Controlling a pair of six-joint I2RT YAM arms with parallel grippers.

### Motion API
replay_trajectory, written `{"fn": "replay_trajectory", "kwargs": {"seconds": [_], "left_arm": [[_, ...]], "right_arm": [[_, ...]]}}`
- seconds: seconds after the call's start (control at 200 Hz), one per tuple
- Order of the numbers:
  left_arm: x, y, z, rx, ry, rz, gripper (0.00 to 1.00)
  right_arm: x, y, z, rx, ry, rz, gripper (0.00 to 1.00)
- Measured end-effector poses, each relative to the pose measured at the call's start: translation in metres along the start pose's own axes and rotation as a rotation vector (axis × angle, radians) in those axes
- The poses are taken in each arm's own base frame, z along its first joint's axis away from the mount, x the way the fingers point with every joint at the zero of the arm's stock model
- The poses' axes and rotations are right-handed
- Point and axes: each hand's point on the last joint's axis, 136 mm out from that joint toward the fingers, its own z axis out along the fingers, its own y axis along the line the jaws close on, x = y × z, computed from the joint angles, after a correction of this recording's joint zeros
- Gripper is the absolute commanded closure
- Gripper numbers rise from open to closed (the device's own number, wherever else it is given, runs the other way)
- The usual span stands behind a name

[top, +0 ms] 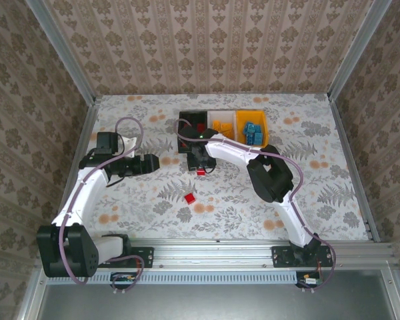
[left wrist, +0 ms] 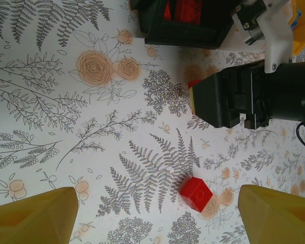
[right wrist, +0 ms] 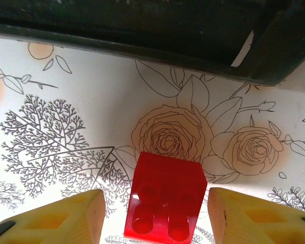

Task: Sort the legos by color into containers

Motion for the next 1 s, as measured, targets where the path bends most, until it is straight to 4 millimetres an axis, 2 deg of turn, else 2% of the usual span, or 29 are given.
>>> {"fn": "replay_trajectory", "kwargs": {"seconds": [0.655, 0.765, 0.82, 1.0], "left_arm": [[0.0007, -0.0013, 0.0006, 0.002, 0.003, 0.004, 0.08], [0.0007, -0.0013, 0.0006, 0.002, 0.003, 0.004, 0.05], [0.0007, -0.0012, 0.0006, 0.002, 0.003, 0.005, 0.0], [0.0012, -0.001, 0.0006, 0.001, 0.005, 0.006, 0.0]], "right_arm": [[0.0007, 0.0, 0.0019, 0.001, 0.003, 0.0, 0.58], [0.0007, 0.0, 0.0019, 0.001, 0.003, 0.0, 0.61], [0.0005, 0.0001, 0.0017, 0.001, 0.003, 0.0, 0.63], [0.0004, 0.0001, 0.0017, 0.0, 0.003, 0.0, 0.67]]}}
